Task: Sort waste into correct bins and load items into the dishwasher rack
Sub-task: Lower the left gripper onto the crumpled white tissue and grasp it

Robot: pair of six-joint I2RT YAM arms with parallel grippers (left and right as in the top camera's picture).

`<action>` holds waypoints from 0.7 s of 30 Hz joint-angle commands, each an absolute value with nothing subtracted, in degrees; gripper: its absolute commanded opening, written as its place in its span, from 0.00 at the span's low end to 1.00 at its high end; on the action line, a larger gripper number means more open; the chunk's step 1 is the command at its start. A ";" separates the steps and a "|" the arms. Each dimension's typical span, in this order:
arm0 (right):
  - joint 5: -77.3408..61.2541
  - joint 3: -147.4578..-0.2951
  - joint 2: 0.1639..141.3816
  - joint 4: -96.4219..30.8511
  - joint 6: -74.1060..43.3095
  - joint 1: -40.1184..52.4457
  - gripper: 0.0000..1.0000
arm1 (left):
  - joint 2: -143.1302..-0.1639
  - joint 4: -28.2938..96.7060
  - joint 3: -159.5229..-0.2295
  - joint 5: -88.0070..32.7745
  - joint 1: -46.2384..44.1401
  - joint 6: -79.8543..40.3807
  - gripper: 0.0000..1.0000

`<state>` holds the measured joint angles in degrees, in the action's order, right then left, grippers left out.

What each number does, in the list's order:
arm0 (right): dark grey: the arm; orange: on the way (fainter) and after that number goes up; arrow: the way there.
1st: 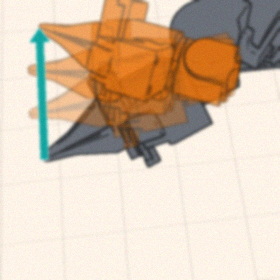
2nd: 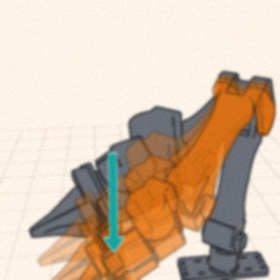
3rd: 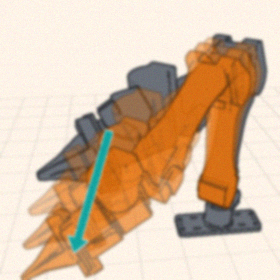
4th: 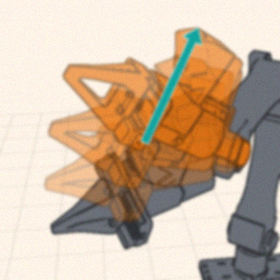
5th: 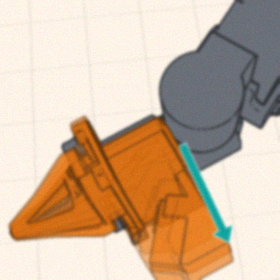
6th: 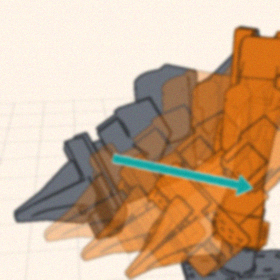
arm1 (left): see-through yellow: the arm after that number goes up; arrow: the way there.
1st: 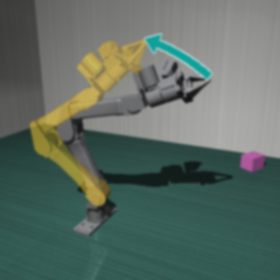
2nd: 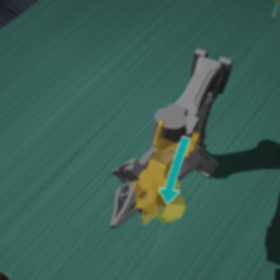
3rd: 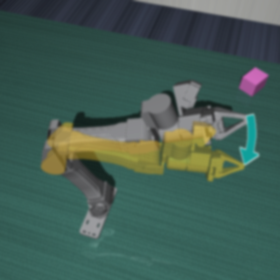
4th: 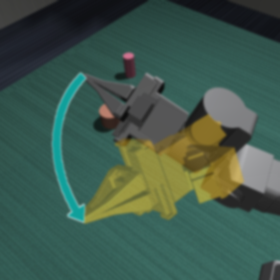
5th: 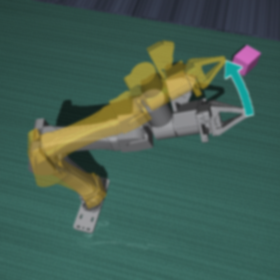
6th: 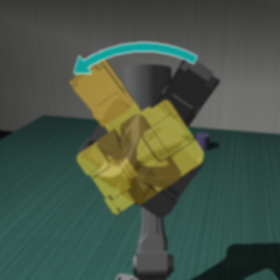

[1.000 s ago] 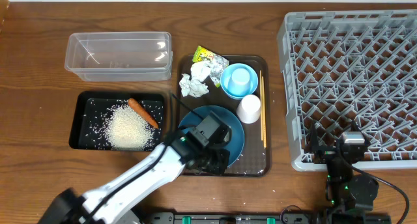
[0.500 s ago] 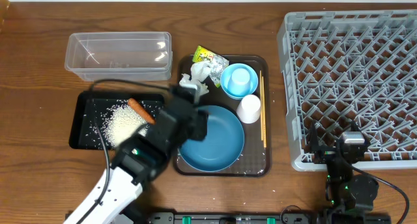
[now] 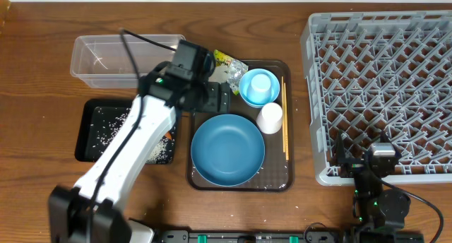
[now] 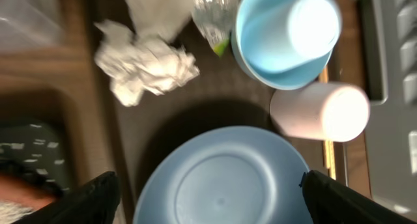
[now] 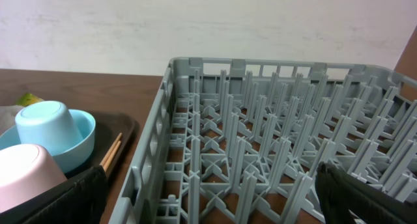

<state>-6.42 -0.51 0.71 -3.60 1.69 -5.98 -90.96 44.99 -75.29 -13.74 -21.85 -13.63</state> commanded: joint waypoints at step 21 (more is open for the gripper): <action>-6.26 -0.32 0.43 -3.66 0.89 -6.57 0.99 | -105.84 32.36 -76.09 -0.56 -19.73 -27.79 0.84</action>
